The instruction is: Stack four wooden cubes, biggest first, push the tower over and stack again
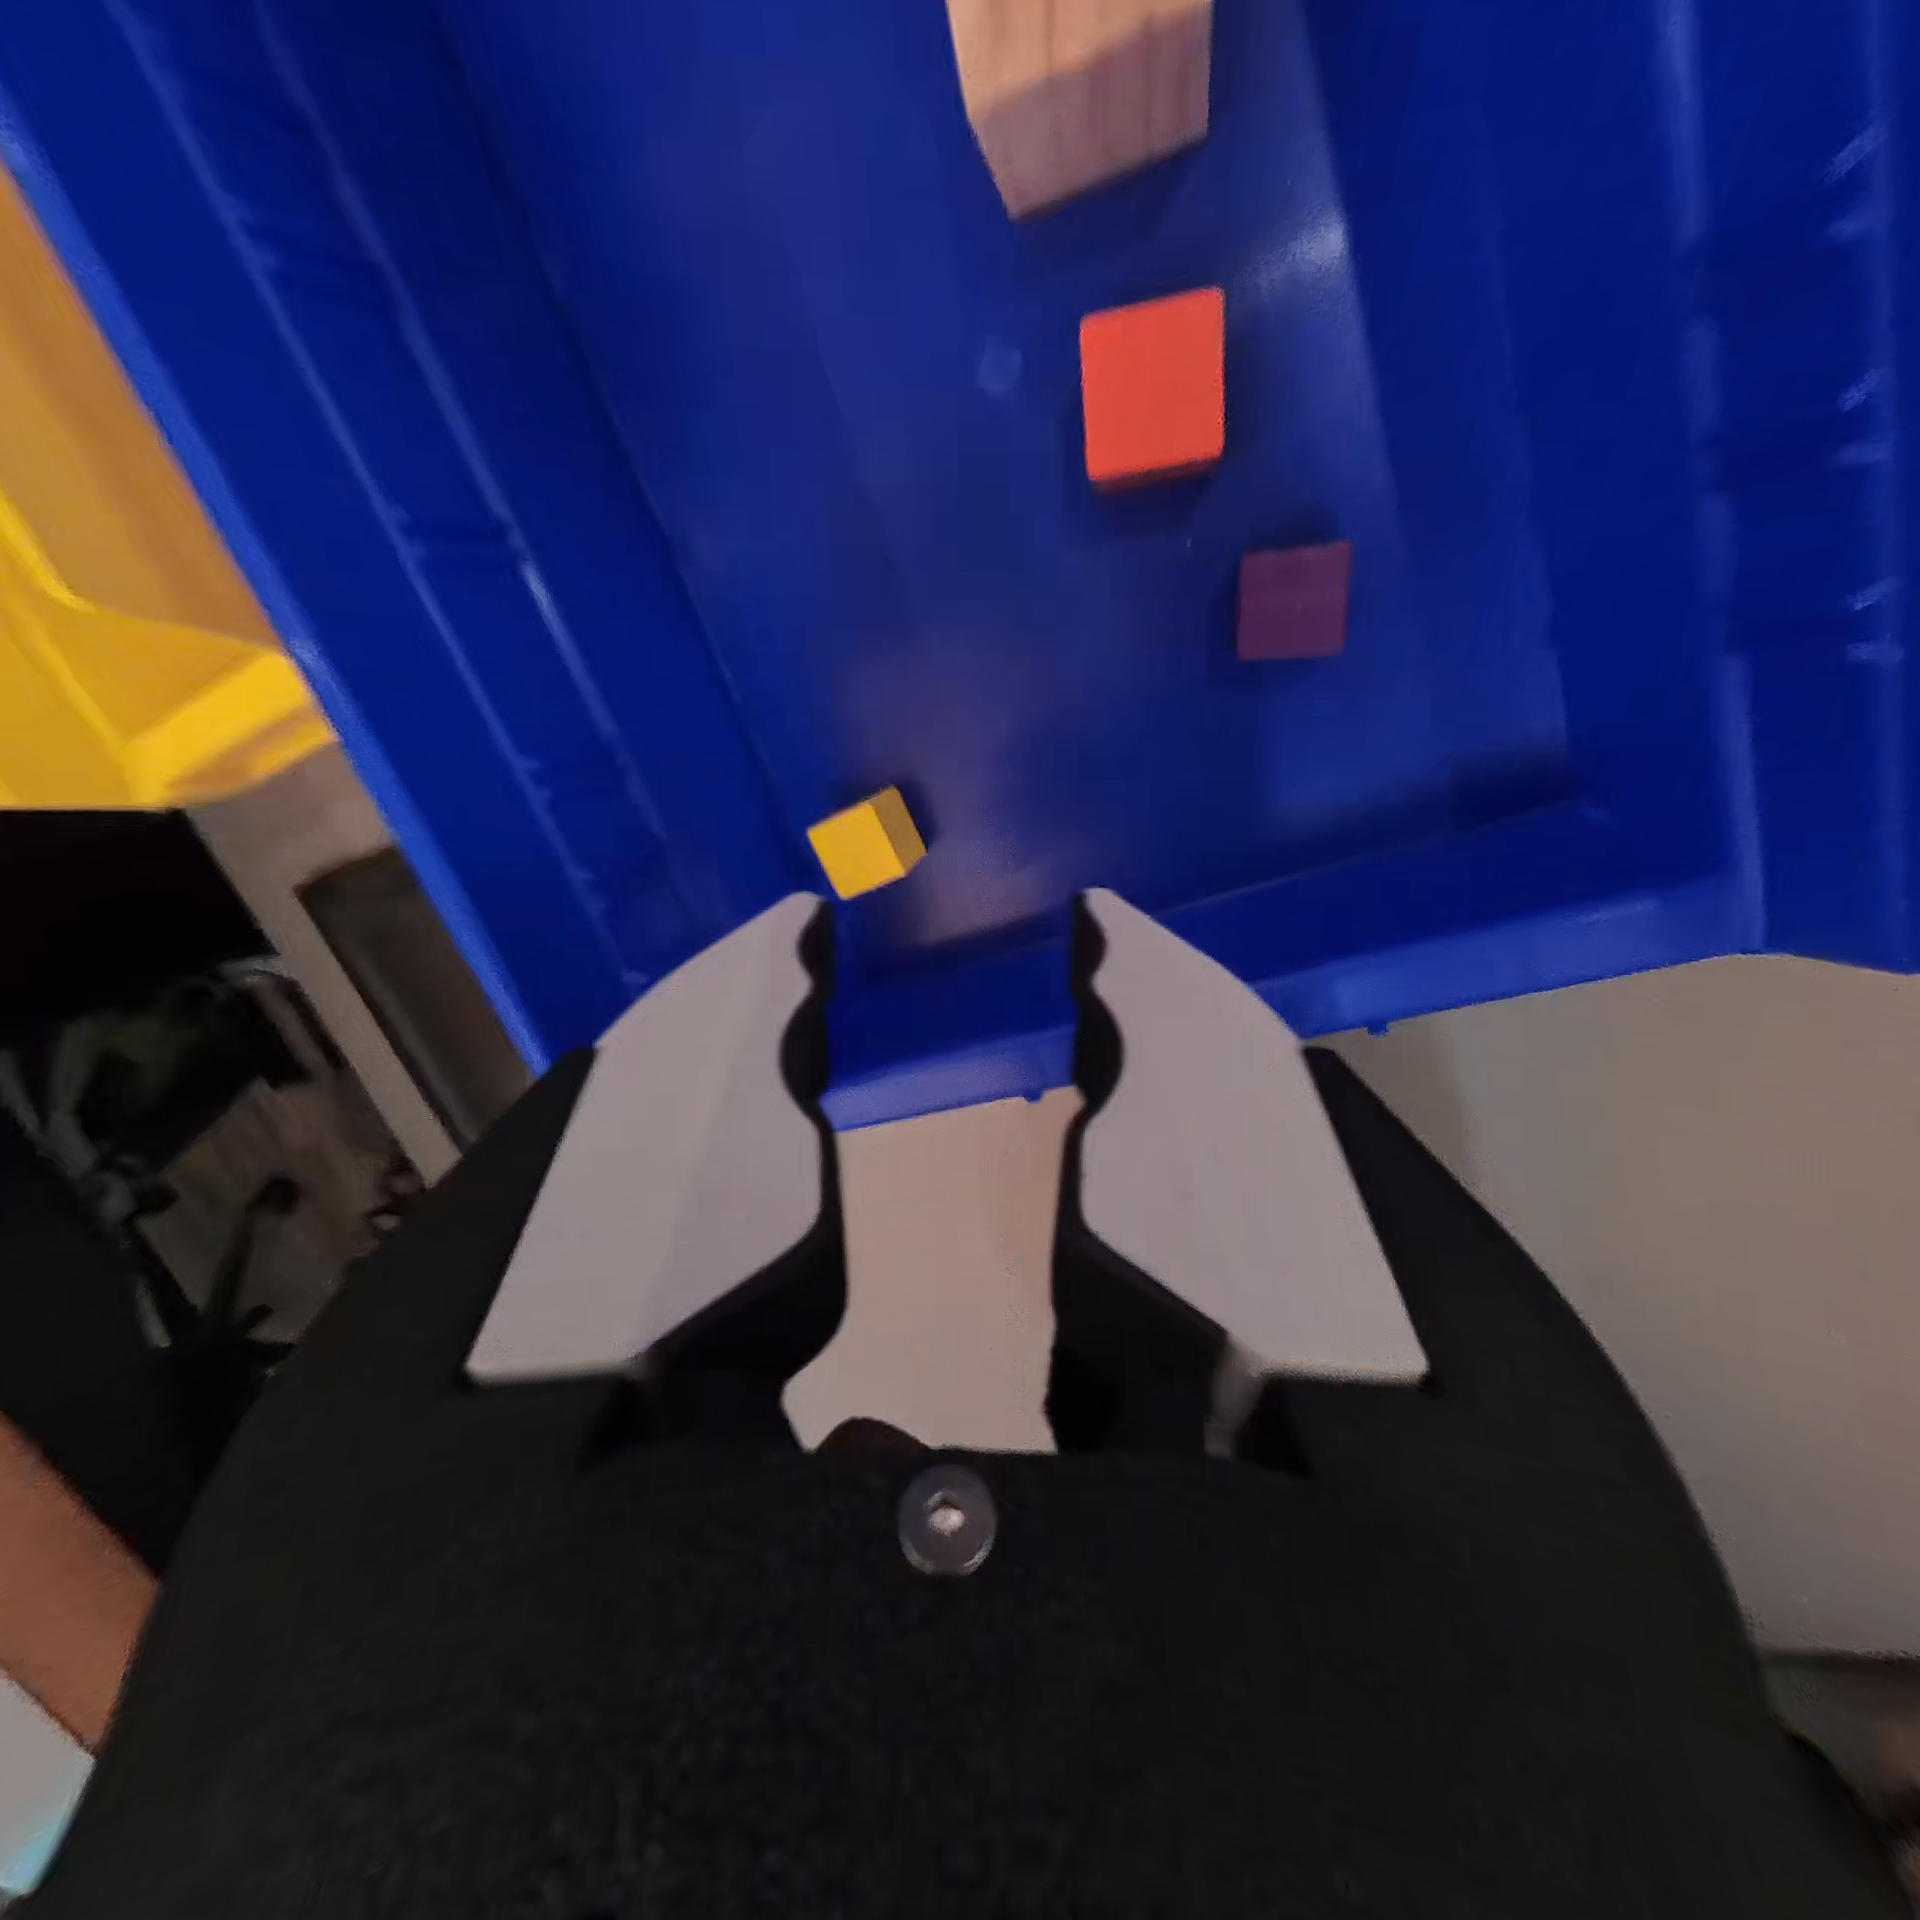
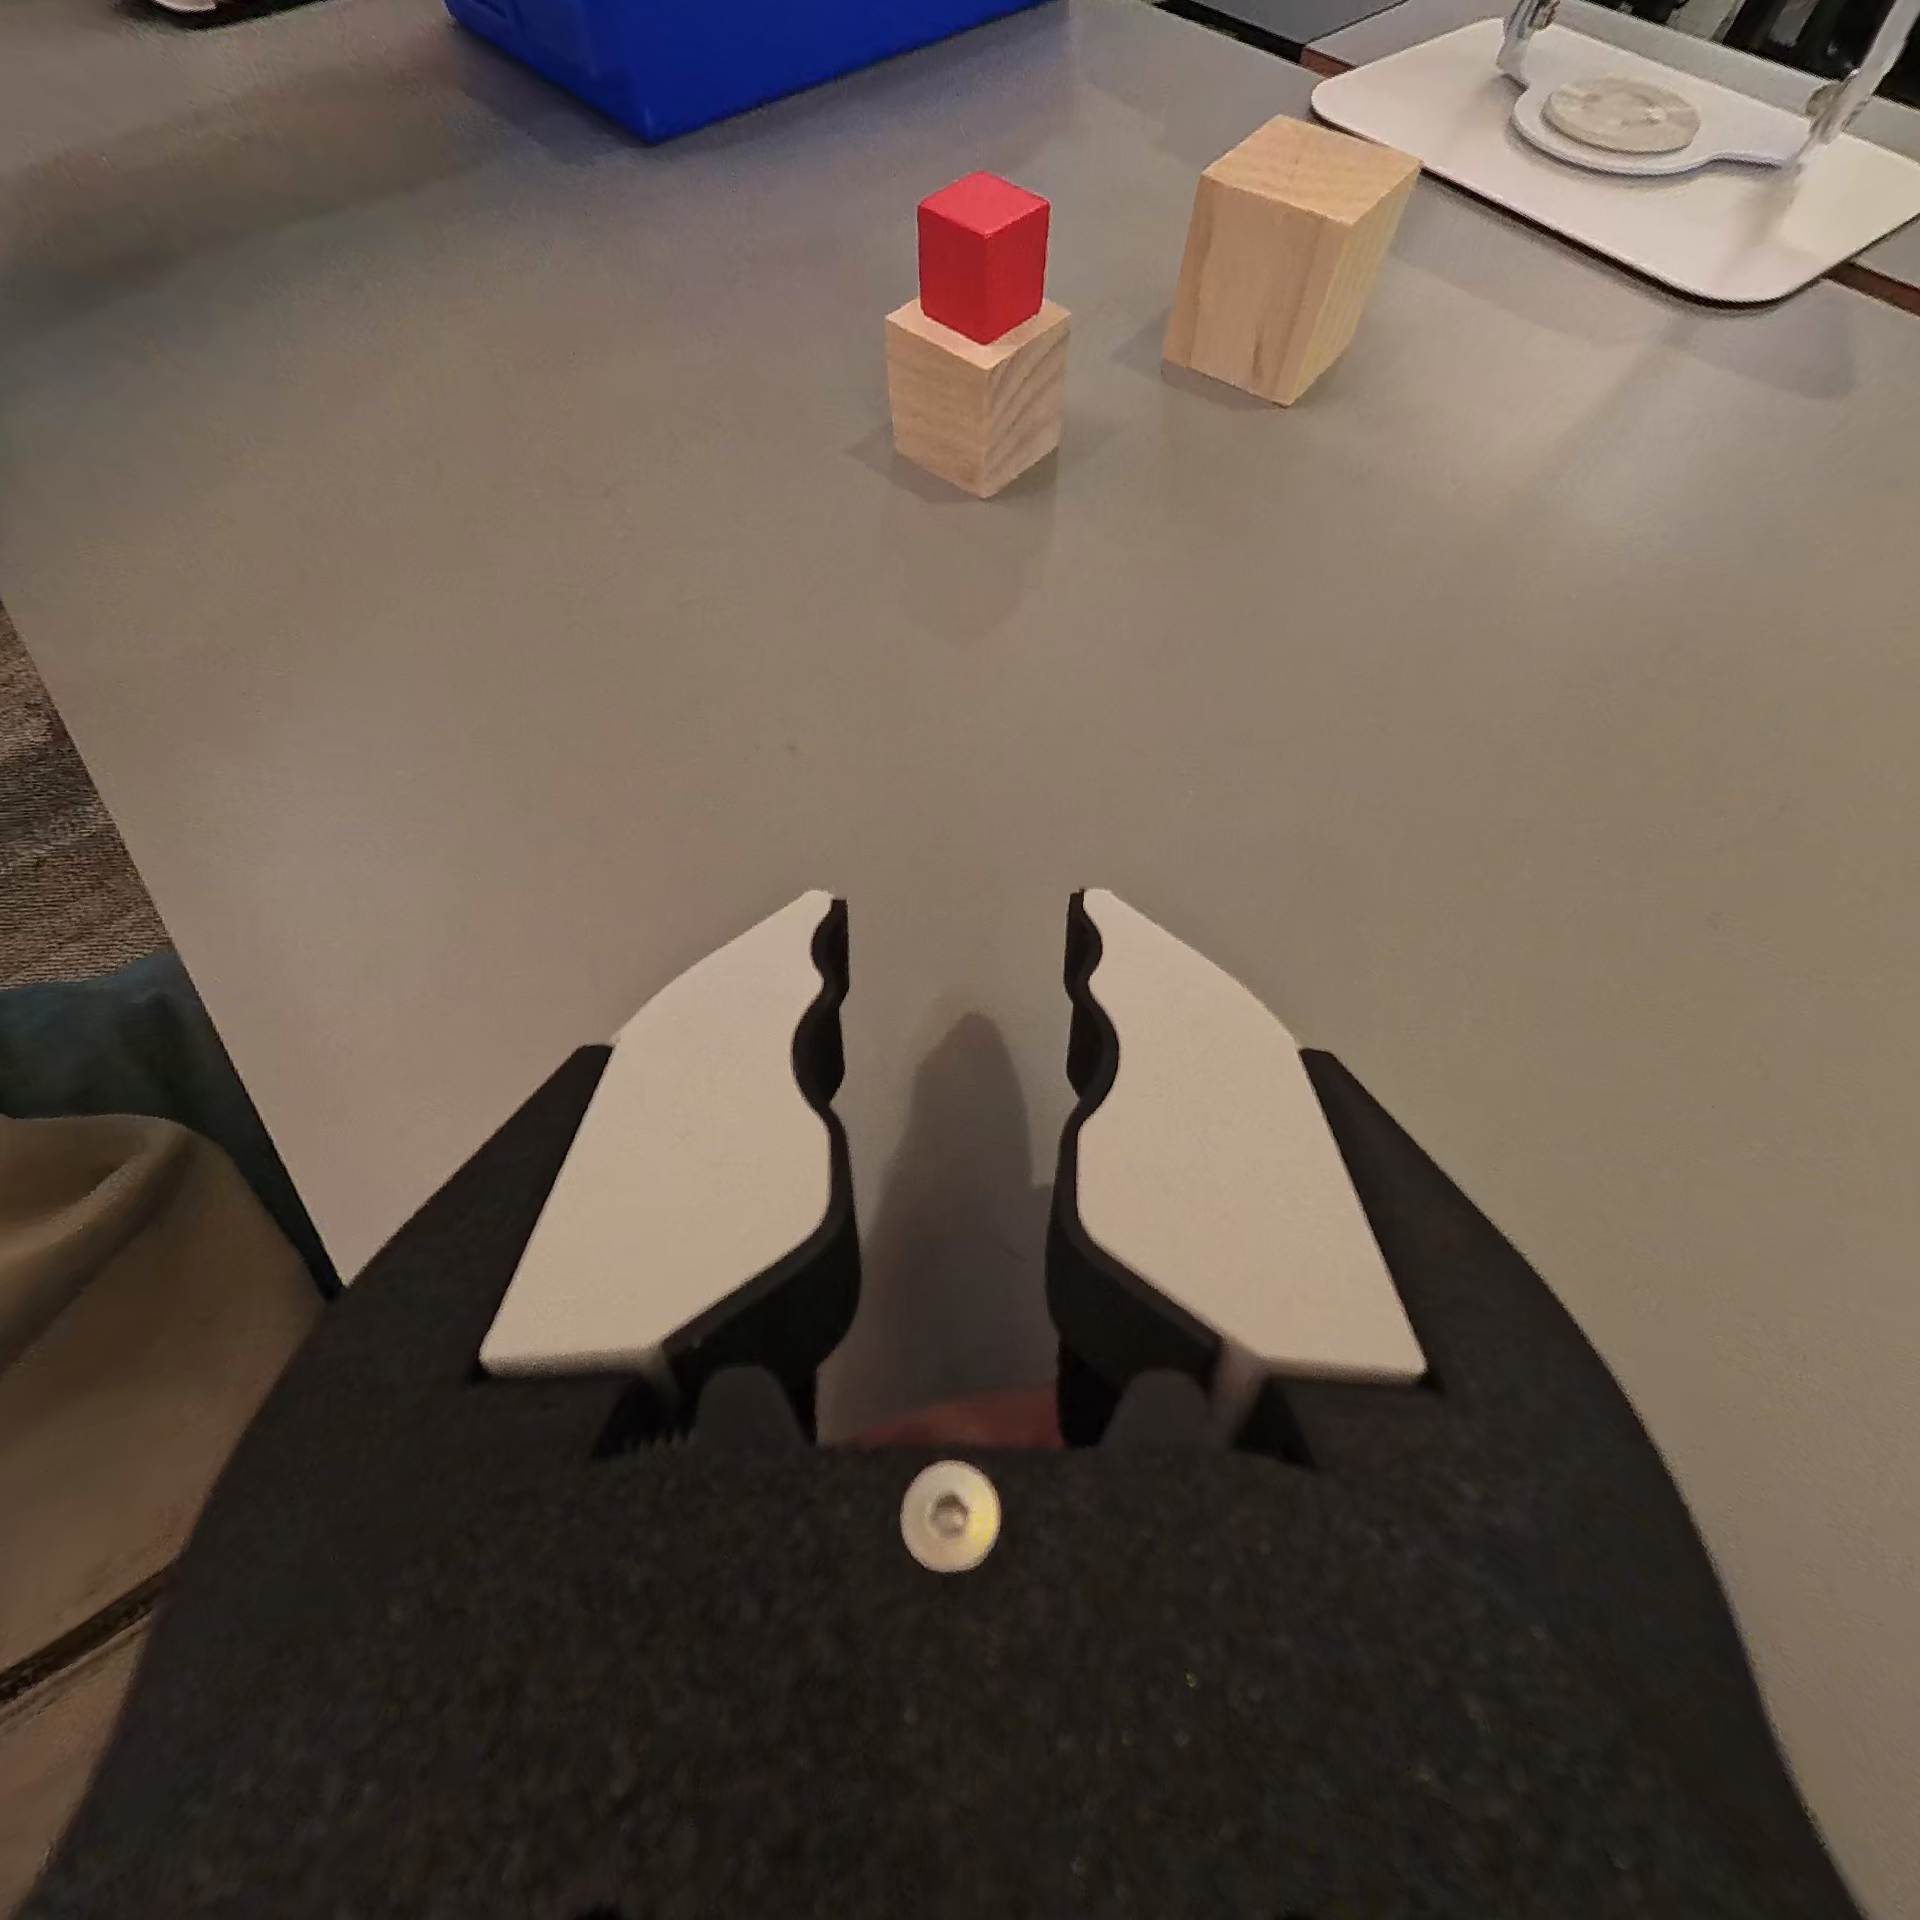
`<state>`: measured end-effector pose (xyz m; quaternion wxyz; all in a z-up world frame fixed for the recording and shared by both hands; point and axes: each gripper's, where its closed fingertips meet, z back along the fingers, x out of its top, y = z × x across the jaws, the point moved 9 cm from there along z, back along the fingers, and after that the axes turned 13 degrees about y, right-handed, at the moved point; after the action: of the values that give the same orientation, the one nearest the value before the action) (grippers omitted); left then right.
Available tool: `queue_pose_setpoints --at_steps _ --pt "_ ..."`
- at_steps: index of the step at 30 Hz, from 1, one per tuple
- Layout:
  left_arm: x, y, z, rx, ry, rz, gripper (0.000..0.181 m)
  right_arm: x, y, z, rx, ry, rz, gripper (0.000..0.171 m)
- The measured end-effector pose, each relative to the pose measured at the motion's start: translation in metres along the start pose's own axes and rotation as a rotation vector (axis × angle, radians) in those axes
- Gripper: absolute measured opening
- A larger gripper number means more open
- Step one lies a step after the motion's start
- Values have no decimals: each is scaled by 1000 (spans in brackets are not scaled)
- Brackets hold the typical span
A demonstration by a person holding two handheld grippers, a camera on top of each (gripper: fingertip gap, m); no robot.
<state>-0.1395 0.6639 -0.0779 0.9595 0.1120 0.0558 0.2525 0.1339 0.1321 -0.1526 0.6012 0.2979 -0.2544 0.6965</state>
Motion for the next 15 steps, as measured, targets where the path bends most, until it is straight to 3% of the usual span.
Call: queue_pose_setpoints --at_steps 2,7,15 --pt "0 1 -15 -73 74 50 61 1 2 -1 6 -3 4 40" --pt "13 6 -44 -237 140 288 66 4 5 0 19 -11 14 40" --pt "15 19 -54 -95 188 408 70 3 0 5 31 -32 -5 40"
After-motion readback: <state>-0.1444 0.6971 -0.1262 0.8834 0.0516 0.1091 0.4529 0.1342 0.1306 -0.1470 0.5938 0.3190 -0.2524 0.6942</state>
